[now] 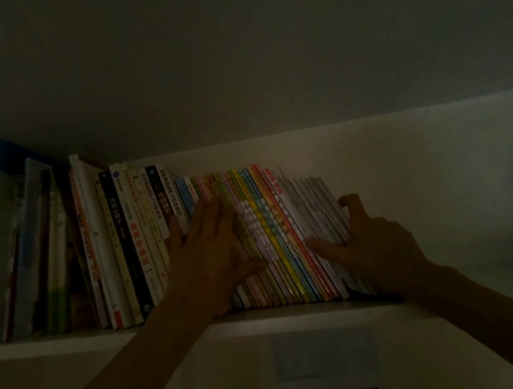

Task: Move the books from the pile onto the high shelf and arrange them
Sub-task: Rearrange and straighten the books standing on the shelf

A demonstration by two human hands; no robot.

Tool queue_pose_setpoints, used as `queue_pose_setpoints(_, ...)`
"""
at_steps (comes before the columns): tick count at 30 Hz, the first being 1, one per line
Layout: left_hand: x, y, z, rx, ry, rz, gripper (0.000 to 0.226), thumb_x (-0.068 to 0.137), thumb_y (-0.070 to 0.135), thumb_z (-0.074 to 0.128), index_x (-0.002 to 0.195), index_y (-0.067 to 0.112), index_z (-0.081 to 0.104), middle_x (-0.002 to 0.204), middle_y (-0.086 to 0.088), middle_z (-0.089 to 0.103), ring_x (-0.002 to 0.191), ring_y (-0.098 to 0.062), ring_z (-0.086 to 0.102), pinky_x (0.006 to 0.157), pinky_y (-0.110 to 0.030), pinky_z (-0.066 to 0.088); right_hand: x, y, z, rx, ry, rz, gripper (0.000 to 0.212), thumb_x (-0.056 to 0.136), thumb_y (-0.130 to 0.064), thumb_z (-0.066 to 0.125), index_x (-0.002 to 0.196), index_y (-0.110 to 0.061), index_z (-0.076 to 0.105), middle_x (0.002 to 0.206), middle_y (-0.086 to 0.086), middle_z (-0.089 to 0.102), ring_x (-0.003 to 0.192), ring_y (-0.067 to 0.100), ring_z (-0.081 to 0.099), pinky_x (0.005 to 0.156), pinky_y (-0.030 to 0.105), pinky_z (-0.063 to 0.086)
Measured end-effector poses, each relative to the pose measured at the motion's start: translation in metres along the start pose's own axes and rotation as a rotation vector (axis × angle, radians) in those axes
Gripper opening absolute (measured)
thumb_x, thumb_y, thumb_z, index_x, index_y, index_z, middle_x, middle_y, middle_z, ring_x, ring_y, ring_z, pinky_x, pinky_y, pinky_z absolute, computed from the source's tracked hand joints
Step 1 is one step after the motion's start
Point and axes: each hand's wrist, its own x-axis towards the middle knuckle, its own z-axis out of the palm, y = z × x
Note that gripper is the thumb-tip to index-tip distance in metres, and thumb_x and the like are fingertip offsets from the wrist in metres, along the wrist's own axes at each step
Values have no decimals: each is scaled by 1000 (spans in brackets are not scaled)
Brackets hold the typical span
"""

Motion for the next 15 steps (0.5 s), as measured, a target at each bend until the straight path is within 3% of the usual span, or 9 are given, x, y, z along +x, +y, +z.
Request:
queue_pose_setpoints(2, 0, -7, -5, -22, -19, -38, 121, 55, 94, 15, 149, 20, -6, 157, -2, -9, 144, -17, -10, 112, -44, -10, 7, 2, -12, 266, -257, 97, 115, 54, -80, 49, 144, -24, 3, 115, 3, 61, 93, 20, 64, 86, 39, 54)
queue_pose_setpoints(3, -1, -11, -5, -17, -27, -49, 123, 51, 95, 5, 149, 20, -5, 157, -2, -10, 144, -17, -9, 111, -42, -11, 11, 2, -19, 321, -311, 95, 122, 51, -83, 50, 146, -26, -1, 133, 8, 51, 110, 25, 59, 95, 45, 49)
queue_pose_setpoints(4, -1, -15, -5, 4, -23, -39, 129, 45, 96, -6, 149, 20, -4, 157, -1, -12, 144, -17, -12, 109, -41, -12, 16, 2, -24, 292, -293, 54, 124, 50, -85, 49, 147, -29, -3, 147, 10, 36, 125, 28, 48, 102, 50, 42)
queue_pose_setpoints(6, -3, -19, 0, 57, -28, -12, 134, 37, 95, -12, 148, 21, -8, 154, 0, -22, 137, -17, -25, 106, -41, -16, 25, -3, -31, 135, -77, -116, 112, 56, -81, 46, 148, -33, 3, 157, 3, 13, 141, 27, 22, 113, 50, 25)
queue_pose_setpoints(8, -5, -23, 7, 72, -62, -7, 128, 42, 96, -5, 146, 23, -17, 147, 1, -34, 131, -20, -34, 104, -45, -19, 37, -20, -32, 51, 121, -344, 94, 69, -74, 44, 148, -32, 15, 158, -3, 9, 143, 20, 12, 115, 39, 13)
queue_pose_setpoints(11, -5, -26, 13, 73, -68, 8, 125, 29, 94, -18, 134, 28, -30, 142, 4, -40, 129, -24, -38, 99, -47, -24, 64, -54, -25, -94, 178, -523, 75, 86, -63, 44, 147, -27, 22, 157, -3, 12, 143, 15, 13, 115, 31, 8)
queue_pose_setpoints(15, -4, -27, 11, 64, -87, -35, 112, 57, 91, 29, 127, 31, -34, 141, 7, -40, 127, -17, -39, 99, -47, -24, 95, -101, 0, -458, 94, -604, 69, 93, -57, 31, 149, -21, 15, 158, 2, 10, 144, 18, 11, 116, 40, 5)
